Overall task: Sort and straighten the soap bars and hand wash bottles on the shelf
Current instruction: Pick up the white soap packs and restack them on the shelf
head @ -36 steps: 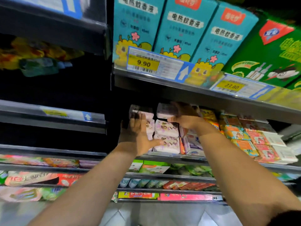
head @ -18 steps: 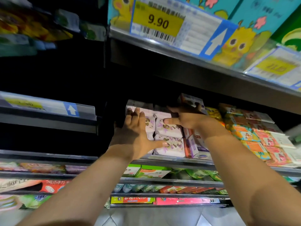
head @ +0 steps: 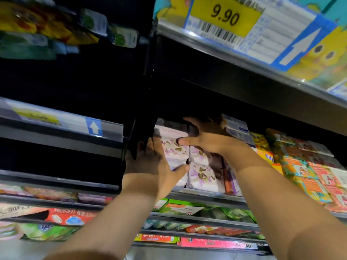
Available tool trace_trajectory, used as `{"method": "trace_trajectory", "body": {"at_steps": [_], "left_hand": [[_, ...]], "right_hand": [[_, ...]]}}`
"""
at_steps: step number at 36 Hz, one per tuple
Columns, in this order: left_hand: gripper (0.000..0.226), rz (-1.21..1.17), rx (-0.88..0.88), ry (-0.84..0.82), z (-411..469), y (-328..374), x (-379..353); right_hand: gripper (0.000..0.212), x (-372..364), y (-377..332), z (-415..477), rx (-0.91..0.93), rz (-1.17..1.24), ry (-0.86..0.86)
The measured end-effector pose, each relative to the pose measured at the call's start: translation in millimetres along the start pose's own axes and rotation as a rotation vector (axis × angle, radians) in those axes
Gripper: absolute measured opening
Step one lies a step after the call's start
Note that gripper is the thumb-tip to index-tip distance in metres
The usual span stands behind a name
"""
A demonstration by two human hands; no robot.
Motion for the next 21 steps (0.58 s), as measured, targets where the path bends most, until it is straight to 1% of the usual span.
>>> {"method": "trace_trajectory", "body": {"at_steps": [2, 4, 7, 9, 10, 13, 18, 21], "left_hand": [[0.109, -0.025, 0.002, 0.054, -1.2, 0.8, -0.5], [0.109, -0.029, 0.007, 0.082, -2.1, 1.7, -0.9], [0.11, -0.043, 0.017, 0.08, -0.2, 1.5, -2.0], [0.112, -0.048, 0.011, 0.1, -0.3, 0.8, -3.0], [0.113, -0.046, 0.006, 0.118, -1.2, 0.6, -3.4], [0.112, -0.061, 0.0, 0.147, -4.0, 0.8, -3.8], [0.113, -0.005, 0.01, 0.145, -3.2, 2.4, -2.6], [0.112, 0.012, 0.02, 0.143, -4.9, 4.1, -0.9]], "right_hand": [[0.089, 1.4, -6.0, 4.6, 0.013, -0.016, -0.027], [0.098, 3.0, -9.0, 11.5, 0.01, -0.046, -0.08], [0.125, 4.0, -8.3, 31.4, 0.004, -0.039, -0.163], [0.135, 6.4, -9.6, 38.8, -0.025, -0.072, -0.184], [0.134, 7.9, -11.1, 40.7, -0.024, -0.082, -0.2], [0.117, 10.0, -16.2, 42.0, 0.027, -0.053, -0.217], [0.101, 9.6, -12.5, 41.1, 0.056, -0.059, -0.132], [0.094, 10.1, -16.2, 36.6, 0.108, -0.066, -0.079]]}}
Point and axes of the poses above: each hand's wrist, its own z-axis towards the middle knuckle, its own x-axis out of the back of the hand, y = z × x, the point moved 2 cm from there along z, towards the middle knuckle, and after that the axes turned 13 degrees about -y, right-handed, at the moved point
